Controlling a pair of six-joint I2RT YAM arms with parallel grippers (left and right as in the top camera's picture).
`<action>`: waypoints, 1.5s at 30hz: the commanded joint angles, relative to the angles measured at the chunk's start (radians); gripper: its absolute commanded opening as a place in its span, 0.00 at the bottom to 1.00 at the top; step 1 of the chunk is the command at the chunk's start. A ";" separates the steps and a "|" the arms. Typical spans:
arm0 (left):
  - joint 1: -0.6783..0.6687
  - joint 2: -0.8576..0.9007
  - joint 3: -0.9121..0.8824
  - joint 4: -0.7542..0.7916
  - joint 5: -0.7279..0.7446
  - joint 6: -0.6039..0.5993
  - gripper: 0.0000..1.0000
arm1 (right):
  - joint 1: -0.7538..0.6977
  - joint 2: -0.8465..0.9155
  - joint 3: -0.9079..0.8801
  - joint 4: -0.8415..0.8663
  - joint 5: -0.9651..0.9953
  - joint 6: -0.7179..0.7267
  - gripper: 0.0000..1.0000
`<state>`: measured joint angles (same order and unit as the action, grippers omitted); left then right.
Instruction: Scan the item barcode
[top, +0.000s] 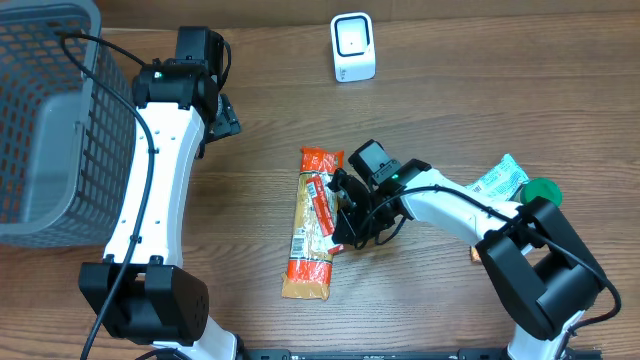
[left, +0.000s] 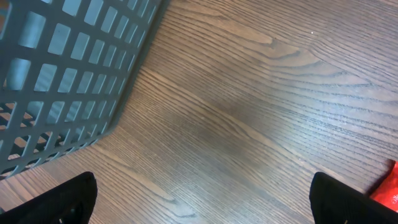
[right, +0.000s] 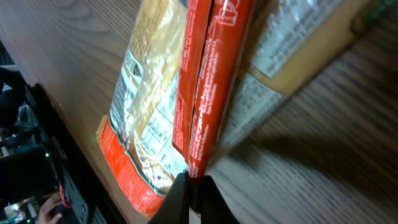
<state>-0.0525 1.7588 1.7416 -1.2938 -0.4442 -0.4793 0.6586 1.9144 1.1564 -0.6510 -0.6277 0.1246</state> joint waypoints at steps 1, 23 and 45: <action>-0.007 -0.007 0.013 0.001 0.001 -0.003 1.00 | -0.014 -0.100 0.003 -0.028 -0.003 -0.096 0.04; -0.007 -0.007 0.013 0.001 0.001 -0.003 1.00 | -0.015 -0.230 0.005 -0.218 0.153 -0.263 0.04; -0.007 -0.007 0.013 0.001 0.001 -0.003 1.00 | -0.170 -0.233 0.520 -0.547 0.338 -0.261 0.03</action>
<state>-0.0525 1.7588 1.7416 -1.2922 -0.4442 -0.4797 0.5236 1.7008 1.5612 -1.1805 -0.3061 -0.1314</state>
